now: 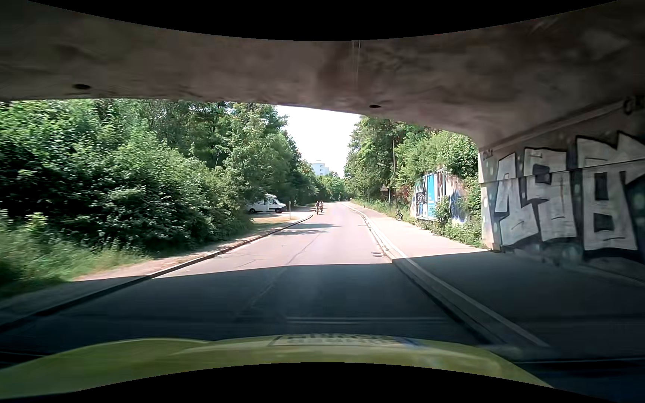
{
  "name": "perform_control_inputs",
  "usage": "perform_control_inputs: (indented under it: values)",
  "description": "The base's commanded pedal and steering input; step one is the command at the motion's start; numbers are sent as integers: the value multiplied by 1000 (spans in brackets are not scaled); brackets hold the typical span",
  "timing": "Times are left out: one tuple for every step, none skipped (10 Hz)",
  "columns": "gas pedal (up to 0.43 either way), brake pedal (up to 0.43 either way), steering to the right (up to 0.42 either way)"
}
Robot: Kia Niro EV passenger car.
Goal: Follow the waypoints while adhering to traffic rules and regulations
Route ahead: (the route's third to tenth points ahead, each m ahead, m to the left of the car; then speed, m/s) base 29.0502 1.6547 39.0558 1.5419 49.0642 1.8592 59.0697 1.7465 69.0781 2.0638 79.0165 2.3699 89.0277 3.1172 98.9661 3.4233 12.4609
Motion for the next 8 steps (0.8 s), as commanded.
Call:
perform_control_inputs:
  values:
    - [47,0,17]
    - [47,0,17]
    - [59,0,16]
    - [67,0,14]
    - [67,0,15]
    - [67,0,15]
    - [79,0,15]
    - [79,0,14]
